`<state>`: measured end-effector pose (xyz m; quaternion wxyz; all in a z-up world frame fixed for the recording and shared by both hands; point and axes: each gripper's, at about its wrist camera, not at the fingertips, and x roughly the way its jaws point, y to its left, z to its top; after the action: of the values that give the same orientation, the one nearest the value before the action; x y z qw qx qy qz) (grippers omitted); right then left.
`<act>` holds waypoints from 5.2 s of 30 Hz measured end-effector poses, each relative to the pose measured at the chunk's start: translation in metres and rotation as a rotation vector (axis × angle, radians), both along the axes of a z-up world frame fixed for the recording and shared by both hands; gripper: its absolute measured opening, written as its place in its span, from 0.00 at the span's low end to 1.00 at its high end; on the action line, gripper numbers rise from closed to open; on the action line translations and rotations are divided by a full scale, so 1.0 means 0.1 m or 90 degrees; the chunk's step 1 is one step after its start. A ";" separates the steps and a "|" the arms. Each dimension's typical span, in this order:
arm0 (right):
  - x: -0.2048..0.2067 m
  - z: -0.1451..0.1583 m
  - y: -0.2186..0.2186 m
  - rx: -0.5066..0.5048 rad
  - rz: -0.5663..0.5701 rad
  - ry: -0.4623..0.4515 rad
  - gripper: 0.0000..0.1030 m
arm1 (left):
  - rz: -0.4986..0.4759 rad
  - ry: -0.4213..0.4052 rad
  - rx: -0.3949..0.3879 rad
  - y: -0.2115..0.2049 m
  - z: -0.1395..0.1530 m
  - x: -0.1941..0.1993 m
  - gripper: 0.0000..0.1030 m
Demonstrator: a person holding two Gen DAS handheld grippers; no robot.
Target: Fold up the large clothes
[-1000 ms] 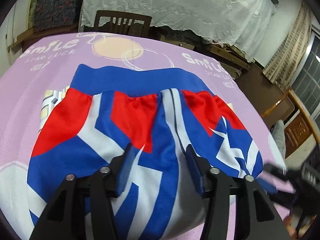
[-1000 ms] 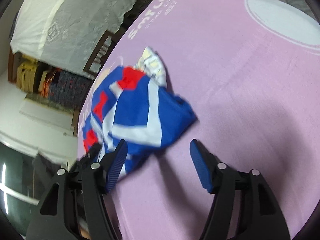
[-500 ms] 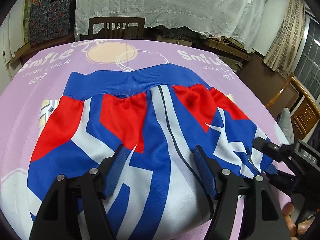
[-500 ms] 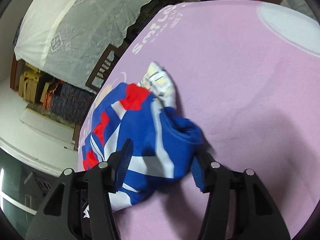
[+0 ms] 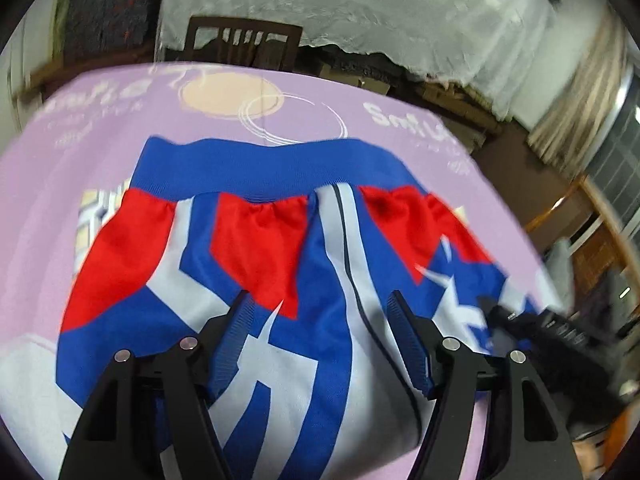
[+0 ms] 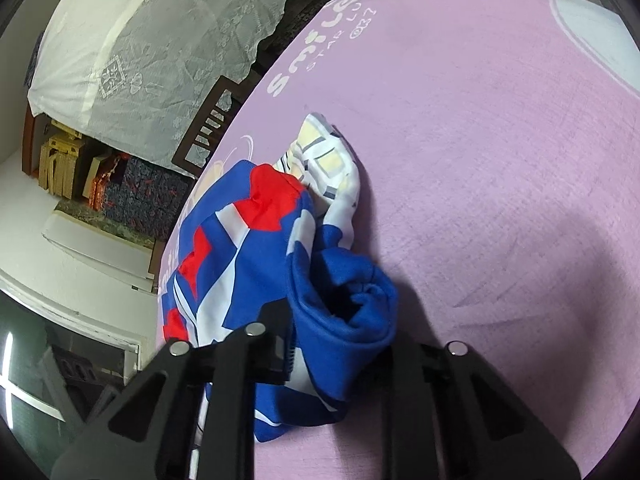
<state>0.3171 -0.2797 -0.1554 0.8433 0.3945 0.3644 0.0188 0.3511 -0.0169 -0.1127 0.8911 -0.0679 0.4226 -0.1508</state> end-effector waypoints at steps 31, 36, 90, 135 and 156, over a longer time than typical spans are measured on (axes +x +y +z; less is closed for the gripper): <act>-0.17 0.83 1.75 -0.423 0.175 -0.186 0.08 | -0.183 0.029 -0.303 0.32 0.86 0.32 0.96; -0.19 0.73 1.87 -0.434 0.205 -0.201 0.11 | -0.174 0.072 -0.304 0.36 0.63 0.46 0.96; -0.24 0.01 3.22 -0.732 0.519 -0.154 0.13 | 0.031 0.142 -0.237 2.09 -0.18 0.29 0.19; 0.82 0.43 2.34 -0.362 0.402 -0.075 0.02 | 0.046 0.000 -0.101 1.57 0.10 0.56 0.43; -0.09 0.73 2.28 -0.412 0.421 -0.074 0.14 | 0.038 0.047 -0.040 1.39 0.10 -0.49 0.41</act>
<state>0.3080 -0.0516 -0.0821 0.8910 -0.0276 0.4096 0.1940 0.3021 0.1217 -0.1024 0.8766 -0.1137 0.4479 -0.1344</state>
